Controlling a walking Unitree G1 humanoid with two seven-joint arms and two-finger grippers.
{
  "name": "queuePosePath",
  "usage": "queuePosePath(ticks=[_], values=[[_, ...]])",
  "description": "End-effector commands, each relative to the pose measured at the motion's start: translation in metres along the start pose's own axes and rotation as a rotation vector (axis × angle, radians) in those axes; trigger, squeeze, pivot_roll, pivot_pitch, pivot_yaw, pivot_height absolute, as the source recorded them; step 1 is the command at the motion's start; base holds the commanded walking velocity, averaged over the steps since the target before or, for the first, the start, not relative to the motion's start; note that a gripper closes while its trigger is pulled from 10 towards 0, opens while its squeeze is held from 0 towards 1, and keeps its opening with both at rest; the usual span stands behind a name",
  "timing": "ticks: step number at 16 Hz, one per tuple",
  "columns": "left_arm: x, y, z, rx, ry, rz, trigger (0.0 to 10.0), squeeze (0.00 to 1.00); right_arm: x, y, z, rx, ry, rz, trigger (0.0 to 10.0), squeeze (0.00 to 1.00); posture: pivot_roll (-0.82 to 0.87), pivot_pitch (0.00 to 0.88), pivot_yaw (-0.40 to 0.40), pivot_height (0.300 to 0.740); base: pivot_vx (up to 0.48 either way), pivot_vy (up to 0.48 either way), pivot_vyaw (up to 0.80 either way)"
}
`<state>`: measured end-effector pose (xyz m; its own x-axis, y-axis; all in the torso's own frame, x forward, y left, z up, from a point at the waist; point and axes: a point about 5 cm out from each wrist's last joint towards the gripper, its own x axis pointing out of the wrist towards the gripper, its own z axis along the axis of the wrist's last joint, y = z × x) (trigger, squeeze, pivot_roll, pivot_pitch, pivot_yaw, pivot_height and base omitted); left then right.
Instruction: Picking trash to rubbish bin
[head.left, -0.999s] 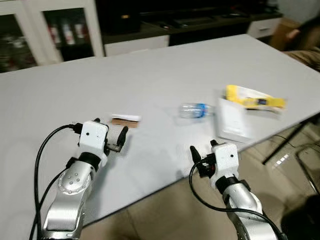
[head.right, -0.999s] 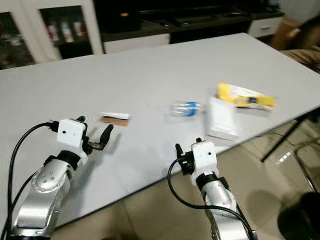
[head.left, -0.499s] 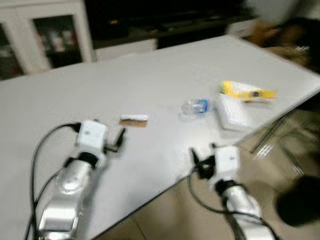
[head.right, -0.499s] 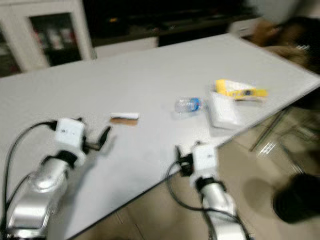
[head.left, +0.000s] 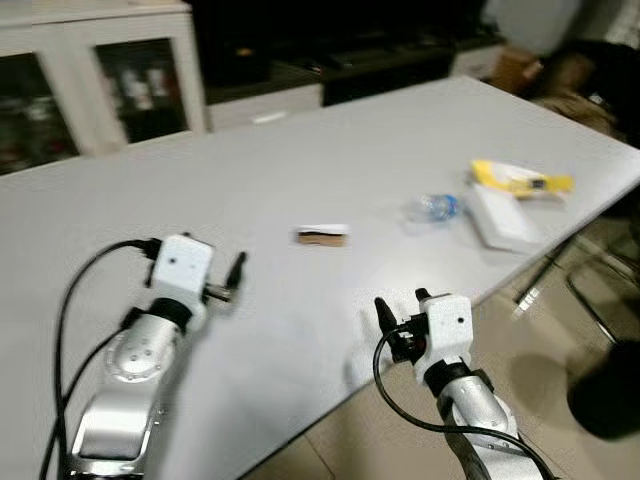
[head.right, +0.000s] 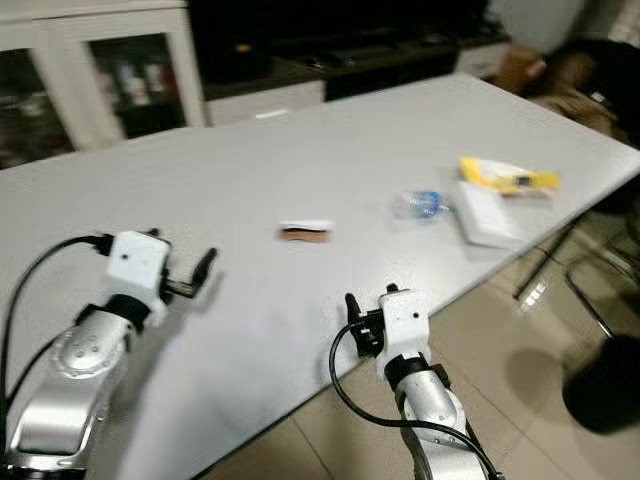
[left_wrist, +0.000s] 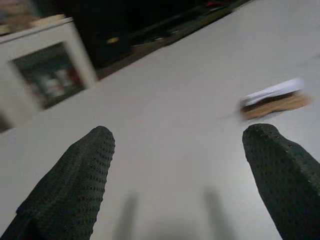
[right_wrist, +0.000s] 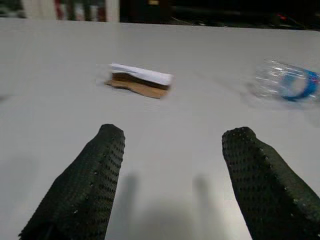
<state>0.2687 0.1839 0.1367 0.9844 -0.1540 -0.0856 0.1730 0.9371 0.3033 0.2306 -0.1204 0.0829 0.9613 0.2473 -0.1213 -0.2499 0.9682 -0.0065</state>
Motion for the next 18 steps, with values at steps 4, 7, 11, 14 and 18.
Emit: queuePosePath(ticks=[4,7,11,14,18], values=[[0.0025,-0.0098,-0.0010,-0.063,0.016,-0.014,10.0,0.00,-0.0010,-0.0102,0.0008,-0.019,0.002,-0.034,10.0,0.00,0.00,0.000,-0.027,0.740,0.000,-0.120,0.00],[0.0031,-0.0113,-0.0052,-0.129,0.021,-0.002,10.0,0.00,0.0012,-0.0096,0.0008,-0.036,0.014,-0.016,10.0,0.00,0.00,0.000,-0.033,0.740,0.000,0.000,0.00],[0.0027,-0.0172,-0.0064,-0.154,0.002,-0.039,10.0,0.00,0.0032,-0.0120,0.0019,-0.022,0.016,-0.011,10.0,0.00,0.00,0.000,-0.042,0.740,0.070,0.000,-0.25],[0.0029,-0.0170,-0.0065,-0.143,0.001,-0.045,10.0,0.00,0.0016,-0.0103,0.0008,-0.020,0.019,-0.003,10.0,0.00,0.00,0.000,-0.041,0.740,0.305,0.000,-0.64],[0.0059,-0.0147,-0.0055,-0.125,0.000,-0.045,10.0,0.00,0.0030,-0.0088,0.0006,-0.034,0.016,-0.001,10.0,0.00,0.00,0.000,-0.034,0.740,0.307,0.000,-0.32]])
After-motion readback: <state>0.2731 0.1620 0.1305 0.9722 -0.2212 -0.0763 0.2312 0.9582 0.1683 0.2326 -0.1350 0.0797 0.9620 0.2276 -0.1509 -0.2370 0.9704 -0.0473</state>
